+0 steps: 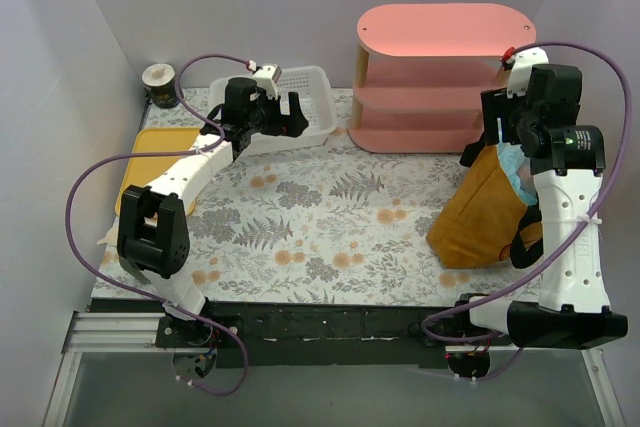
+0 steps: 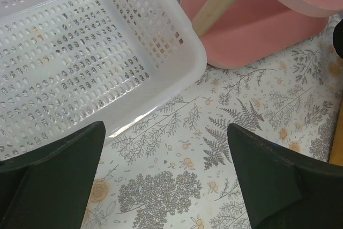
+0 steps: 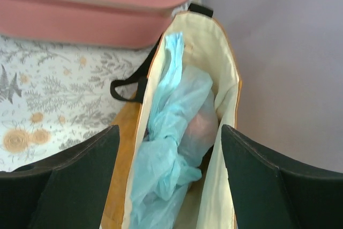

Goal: Untie the knot of the grocery bags and take out the mixed food

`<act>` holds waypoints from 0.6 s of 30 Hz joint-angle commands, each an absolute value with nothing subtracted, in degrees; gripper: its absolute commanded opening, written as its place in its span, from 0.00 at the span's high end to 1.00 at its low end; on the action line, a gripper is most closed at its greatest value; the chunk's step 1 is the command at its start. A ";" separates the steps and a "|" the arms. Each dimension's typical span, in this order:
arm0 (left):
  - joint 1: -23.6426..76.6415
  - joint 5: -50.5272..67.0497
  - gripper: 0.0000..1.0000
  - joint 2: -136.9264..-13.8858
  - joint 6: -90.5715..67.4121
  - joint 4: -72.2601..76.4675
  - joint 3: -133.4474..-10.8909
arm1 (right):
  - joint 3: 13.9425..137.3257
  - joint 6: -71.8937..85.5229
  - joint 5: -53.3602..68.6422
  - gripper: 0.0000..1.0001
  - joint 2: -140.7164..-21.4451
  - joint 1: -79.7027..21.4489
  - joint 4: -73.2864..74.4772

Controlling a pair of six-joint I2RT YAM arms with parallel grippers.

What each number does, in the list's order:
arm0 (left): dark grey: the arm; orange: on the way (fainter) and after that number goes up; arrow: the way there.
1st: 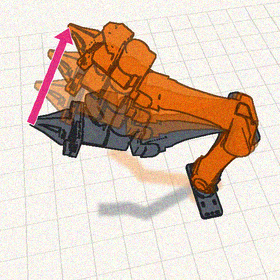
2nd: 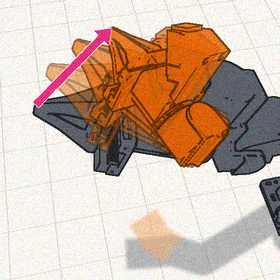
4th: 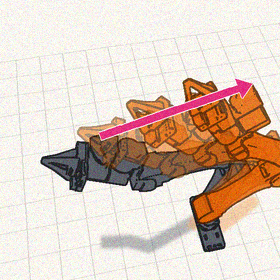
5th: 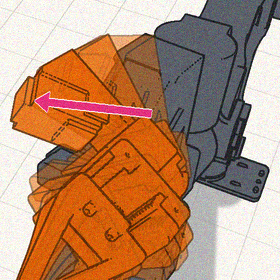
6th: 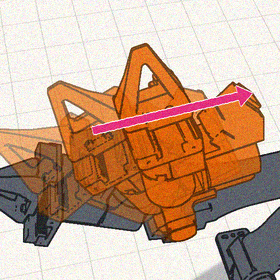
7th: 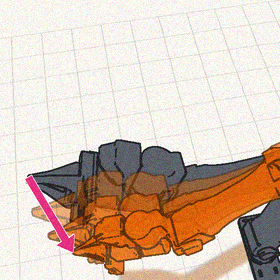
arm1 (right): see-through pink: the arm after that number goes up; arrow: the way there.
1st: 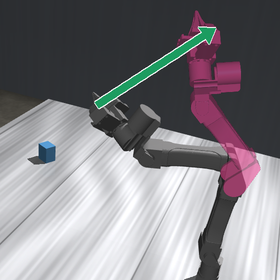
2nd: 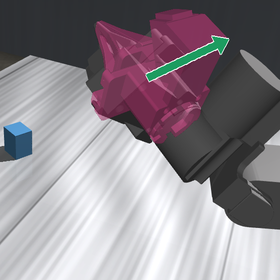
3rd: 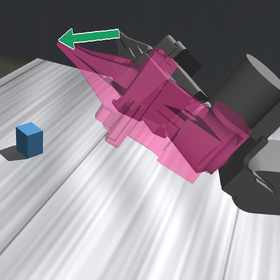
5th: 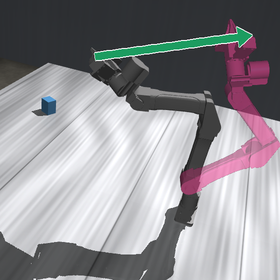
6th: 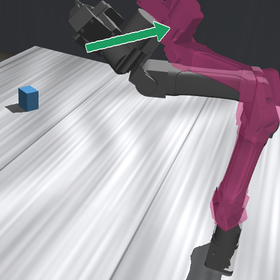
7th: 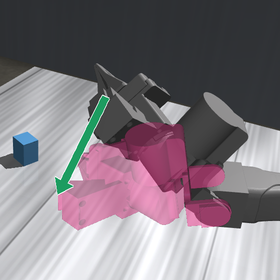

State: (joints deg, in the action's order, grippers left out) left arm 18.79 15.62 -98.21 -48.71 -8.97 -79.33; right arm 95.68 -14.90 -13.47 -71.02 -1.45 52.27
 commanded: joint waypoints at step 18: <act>18.98 16.26 0.02 -96.85 -49.04 -9.40 -78.31 | 106.71 -13.86 9.04 0.34 -83.76 17.57 59.94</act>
